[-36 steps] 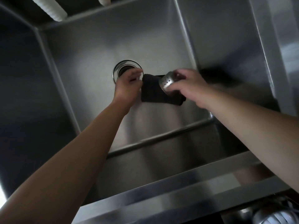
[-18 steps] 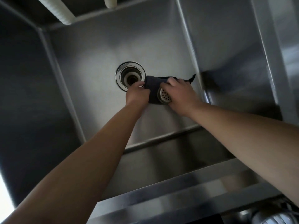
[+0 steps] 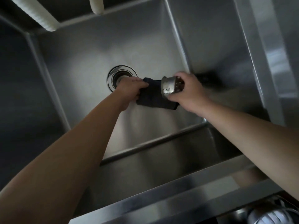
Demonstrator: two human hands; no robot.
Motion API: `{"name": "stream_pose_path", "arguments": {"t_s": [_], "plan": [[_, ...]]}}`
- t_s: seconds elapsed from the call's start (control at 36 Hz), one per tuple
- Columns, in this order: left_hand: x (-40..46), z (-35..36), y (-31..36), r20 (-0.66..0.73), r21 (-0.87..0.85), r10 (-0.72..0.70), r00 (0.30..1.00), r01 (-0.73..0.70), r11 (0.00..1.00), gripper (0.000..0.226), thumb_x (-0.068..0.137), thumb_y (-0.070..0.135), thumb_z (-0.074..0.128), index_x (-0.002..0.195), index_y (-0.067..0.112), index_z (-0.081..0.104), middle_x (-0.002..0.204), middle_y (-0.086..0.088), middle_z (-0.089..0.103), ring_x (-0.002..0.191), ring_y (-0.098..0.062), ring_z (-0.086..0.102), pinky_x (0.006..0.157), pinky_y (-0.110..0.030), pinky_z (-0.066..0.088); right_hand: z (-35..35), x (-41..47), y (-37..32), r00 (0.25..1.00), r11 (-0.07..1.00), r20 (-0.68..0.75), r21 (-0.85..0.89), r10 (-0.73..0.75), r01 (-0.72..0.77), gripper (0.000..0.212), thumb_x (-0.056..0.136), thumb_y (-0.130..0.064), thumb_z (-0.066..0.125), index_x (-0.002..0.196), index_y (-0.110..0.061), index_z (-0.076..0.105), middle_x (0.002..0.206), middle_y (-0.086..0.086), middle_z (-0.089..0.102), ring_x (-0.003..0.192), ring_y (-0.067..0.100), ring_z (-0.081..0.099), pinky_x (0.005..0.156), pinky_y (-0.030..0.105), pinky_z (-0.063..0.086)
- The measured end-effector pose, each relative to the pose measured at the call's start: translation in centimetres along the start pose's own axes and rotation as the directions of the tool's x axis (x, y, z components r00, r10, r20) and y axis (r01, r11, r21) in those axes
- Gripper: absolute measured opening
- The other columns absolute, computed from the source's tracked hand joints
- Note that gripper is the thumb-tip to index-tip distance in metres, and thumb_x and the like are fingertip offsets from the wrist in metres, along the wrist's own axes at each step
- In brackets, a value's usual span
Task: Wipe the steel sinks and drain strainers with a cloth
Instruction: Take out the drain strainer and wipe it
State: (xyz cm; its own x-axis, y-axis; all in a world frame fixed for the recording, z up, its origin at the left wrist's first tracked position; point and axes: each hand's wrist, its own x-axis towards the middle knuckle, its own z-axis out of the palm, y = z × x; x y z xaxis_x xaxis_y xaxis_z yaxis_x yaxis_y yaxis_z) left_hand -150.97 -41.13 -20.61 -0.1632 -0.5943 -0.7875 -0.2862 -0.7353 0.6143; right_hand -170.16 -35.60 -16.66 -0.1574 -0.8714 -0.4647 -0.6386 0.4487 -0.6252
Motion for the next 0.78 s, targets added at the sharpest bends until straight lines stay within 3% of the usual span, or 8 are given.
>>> {"name": "stream_pose_path", "arguments": {"t_s": [0.08, 0.17, 0.28, 0.36, 0.42, 0.5, 0.67, 0.78], "plan": [[-0.3, -0.4, 0.6, 0.103, 0.026, -0.041, 0.994, 0.039, 0.999, 0.014, 0.098, 0.012, 0.057, 0.111, 0.011, 0.061, 0.083, -0.003, 0.057, 0.067, -0.012, 0.054, 0.060, -0.022, 0.044, 1.1, 0.0, -0.2, 0.995, 0.992, 0.039, -0.092, -0.087, 0.091, 0.064, 0.067, -0.025, 0.087, 0.123, -0.024, 0.057, 0.111, -0.005, 0.048, 0.095, 0.014, 0.051, 0.081, 0.026, 0.039], [-0.4, -0.6, 1.1, 0.194, -0.068, -0.092, 0.977, 0.107, 0.992, 0.010, 0.098, 0.011, 0.052, 0.100, 0.020, 0.054, 0.087, -0.006, 0.049, 0.072, -0.016, 0.047, 0.063, -0.026, 0.039, 1.8, 0.4, -0.6, 0.987, 0.976, 0.056, -0.154, -0.148, 0.155, 0.063, 0.067, -0.022, 0.088, 0.120, -0.023, 0.053, 0.110, -0.006, 0.045, 0.093, 0.016, 0.051, 0.079, 0.030, 0.043], [-0.4, -0.3, 1.0, 0.210, -0.146, -0.111, 0.971, 0.144, 0.979, 0.016, 0.099, 0.007, 0.049, 0.110, 0.019, 0.049, 0.085, -0.002, 0.053, 0.069, -0.012, 0.052, 0.059, -0.020, 0.044, 2.4, 0.8, -0.8, 0.973, 0.949, 0.106, -0.223, -0.204, 0.223, 0.061, 0.066, -0.019, 0.088, 0.112, -0.020, 0.049, 0.113, 0.000, 0.048, 0.091, 0.023, 0.056, 0.076, 0.034, 0.048], [-0.6, -0.2, 0.8, 0.235, -0.187, -0.151, 0.960, 0.197, 0.962, 0.007, 0.101, 0.020, 0.049, 0.102, 0.019, 0.056, 0.082, -0.001, 0.065, 0.071, -0.014, 0.061, 0.067, -0.024, 0.048, 2.1, 1.0, -0.2, 0.967, 0.952, 0.141, -0.194, -0.211, 0.236, 0.060, 0.066, -0.018, 0.088, 0.112, -0.019, 0.051, 0.111, -0.002, 0.047, 0.091, 0.022, 0.056, 0.074, 0.030, 0.043], [-0.7, -0.1, 1.0, 0.289, -0.232, -0.164, 0.943, 0.235, 0.944, 0.016, 0.101, 0.032, 0.047, 0.105, 0.021, 0.058, 0.086, -0.006, 0.072, 0.075, -0.018, 0.067, 0.072, -0.030, 0.047, 1.9, 1.2, 0.2, 0.966, 0.957, 0.152, -0.168, -0.210, 0.235, 0.062, 0.065, -0.019, 0.089, 0.116, -0.020, 0.054, 0.112, -0.003, 0.047, 0.093, 0.021, 0.056, 0.076, 0.029, 0.042], [-0.8, 0.2, 1.2, 0.356, -0.247, -0.131, 0.925, 0.229, 0.942, 0.043, 0.099, 0.050, 0.043, 0.125, 0.017, 0.054, 0.092, -0.010, 0.073, 0.078, -0.022, 0.067, 0.075, -0.034, 0.045, 1.7, 1.3, 0.4, 0.963, 0.954, 0.159, -0.172, -0.218, 0.244, 0.066, 0.063, -0.023, 0.091, 0.118, -0.022, 0.056, 0.110, -0.007, 0.047, 0.093, 0.019, 0.055, 0.076, 0.027, 0.040], [-1.3, 0.6, 1.2, 0.397, -0.298, -0.087, 0.914, 0.218, 0.929, 0.060, 0.096, 0.061, 0.037, 0.140, 0.021, 0.044, 0.108, -0.017, 0.074, 0.088, -0.025, 0.072, 0.087, -0.036, 0.043, 1.2, 1.7, 0.8, 0.986, 0.999, 0.164, 0.036, -0.015, 0.009, 0.066, 0.056, -0.027, 0.095, 0.113, -0.024, 0.063, 0.105, -0.006, 0.060, 0.095, 0.016, 0.061, 0.078, 0.027, 0.047], [-1.7, 0.9, 1.0, 0.441, -0.314, -0.044, 0.896, 0.200, 0.928, 0.062, 0.097, 0.062, 0.033, 0.146, 0.024, 0.038, 0.106, -0.016, 0.074, 0.087, -0.024, 0.073, 0.082, -0.033, 0.046, 0.5, 1.7, 0.4, 0.918, 0.885, 0.267, 0.288, 0.292, -0.365, 0.058, 0.055, -0.035, 0.096, 0.101, -0.017, 0.066, 0.095, 0.002, 0.071, 0.084, 0.019, 0.072, 0.076, 0.037, 0.063]]}}
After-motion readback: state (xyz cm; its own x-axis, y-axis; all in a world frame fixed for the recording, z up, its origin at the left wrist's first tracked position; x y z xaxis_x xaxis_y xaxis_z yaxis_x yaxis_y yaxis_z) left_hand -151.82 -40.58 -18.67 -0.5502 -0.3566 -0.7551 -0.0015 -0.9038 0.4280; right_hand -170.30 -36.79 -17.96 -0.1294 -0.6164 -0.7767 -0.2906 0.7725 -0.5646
